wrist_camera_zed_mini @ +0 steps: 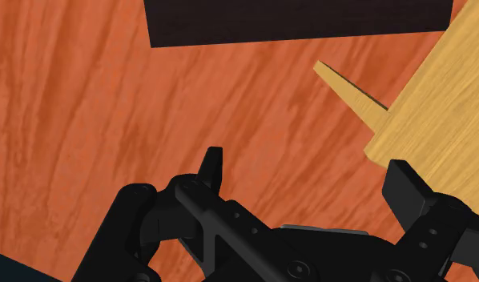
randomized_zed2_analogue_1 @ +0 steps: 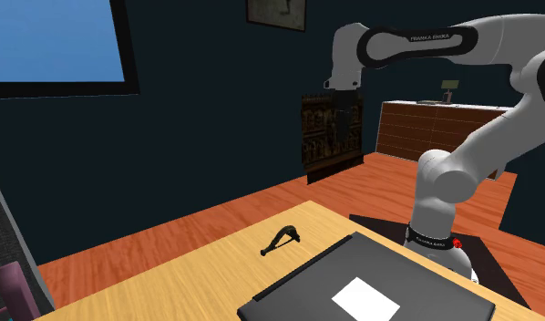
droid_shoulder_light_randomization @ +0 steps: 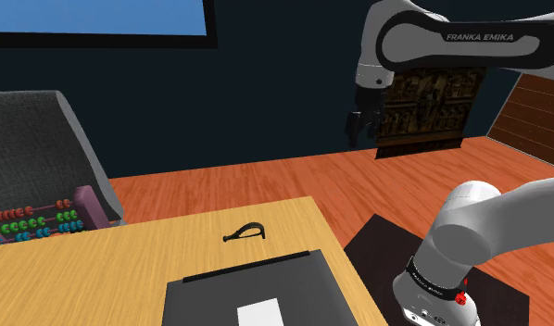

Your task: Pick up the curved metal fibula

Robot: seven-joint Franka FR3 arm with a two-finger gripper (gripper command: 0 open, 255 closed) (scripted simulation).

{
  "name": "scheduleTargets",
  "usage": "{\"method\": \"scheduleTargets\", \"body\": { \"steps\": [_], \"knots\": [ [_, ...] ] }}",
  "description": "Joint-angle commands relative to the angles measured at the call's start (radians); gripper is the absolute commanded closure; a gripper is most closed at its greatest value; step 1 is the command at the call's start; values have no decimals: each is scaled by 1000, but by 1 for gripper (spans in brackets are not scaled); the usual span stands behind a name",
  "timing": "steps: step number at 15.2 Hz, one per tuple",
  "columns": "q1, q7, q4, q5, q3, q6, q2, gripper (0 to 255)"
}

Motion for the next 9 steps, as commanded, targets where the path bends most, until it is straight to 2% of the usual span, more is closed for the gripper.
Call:
{"method": "scheduleTargets", "body": {
  "steps": [1,9],
  "knots": [
    [0,0,0,0,0,0,0,0],
    [35,282,-32,143,183,88,92,0]
  ]
}}
